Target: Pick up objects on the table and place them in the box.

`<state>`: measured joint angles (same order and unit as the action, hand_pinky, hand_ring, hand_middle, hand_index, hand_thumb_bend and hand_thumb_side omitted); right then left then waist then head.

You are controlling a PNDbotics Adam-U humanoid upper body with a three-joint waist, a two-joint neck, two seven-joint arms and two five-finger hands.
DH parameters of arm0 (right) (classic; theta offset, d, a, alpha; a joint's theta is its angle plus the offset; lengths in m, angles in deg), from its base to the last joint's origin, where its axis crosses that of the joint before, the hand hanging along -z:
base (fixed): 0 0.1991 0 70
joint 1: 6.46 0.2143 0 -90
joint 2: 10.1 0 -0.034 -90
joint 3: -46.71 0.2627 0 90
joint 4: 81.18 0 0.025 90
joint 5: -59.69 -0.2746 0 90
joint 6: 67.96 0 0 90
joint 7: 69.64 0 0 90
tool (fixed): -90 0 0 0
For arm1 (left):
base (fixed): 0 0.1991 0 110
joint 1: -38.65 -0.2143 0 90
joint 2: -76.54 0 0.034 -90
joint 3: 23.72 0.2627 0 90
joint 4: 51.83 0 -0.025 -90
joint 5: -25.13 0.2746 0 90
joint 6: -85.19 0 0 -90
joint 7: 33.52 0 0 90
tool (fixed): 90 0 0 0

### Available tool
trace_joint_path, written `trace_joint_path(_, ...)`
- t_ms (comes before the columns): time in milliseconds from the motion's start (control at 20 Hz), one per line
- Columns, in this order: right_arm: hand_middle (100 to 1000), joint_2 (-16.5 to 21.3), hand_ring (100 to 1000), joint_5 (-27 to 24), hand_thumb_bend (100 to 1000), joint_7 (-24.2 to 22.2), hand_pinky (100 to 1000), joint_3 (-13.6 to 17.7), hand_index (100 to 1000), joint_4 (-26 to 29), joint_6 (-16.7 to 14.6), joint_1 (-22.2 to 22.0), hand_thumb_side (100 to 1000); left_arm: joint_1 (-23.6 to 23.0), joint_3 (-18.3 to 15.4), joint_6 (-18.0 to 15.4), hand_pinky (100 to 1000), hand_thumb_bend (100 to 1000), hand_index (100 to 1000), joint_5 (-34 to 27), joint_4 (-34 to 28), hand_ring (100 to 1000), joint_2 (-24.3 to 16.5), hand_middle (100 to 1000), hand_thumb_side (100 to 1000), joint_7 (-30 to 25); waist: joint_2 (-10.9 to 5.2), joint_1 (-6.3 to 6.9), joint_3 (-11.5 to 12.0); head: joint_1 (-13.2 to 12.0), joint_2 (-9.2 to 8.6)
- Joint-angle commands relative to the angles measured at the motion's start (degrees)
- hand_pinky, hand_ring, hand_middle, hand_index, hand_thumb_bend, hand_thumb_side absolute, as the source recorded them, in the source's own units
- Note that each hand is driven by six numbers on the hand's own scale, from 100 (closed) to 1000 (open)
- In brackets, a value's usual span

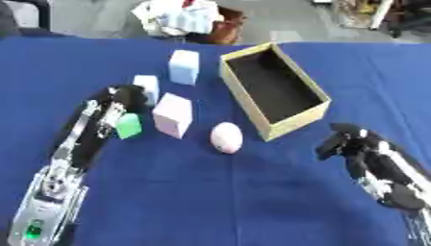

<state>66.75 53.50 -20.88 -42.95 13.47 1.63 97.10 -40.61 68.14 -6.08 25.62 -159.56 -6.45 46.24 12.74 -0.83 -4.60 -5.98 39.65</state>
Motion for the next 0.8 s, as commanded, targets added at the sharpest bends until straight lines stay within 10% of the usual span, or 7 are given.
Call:
trace_joint_path(50,655,0.5,719,-0.5,100,-0.1,672,0.2,915,0.6,-0.1,0.4,463,0.4,-0.1,0.0,735,100,755,-0.2,-0.8,663,-0.3,620,768,0.2,-0.57,-0.35,0.1,0.1,-0.77)
trace_joint_path(800,654,0.6,719,-0.5,100,-0.1,672,0.2,913,0.5,-0.2,0.5,463,0.7,-0.1,-0.2,736,100,753,0.1,-0.9,666,-0.7,622,736,-0.1,-0.65,-0.51,0.3,0.1,-0.88)
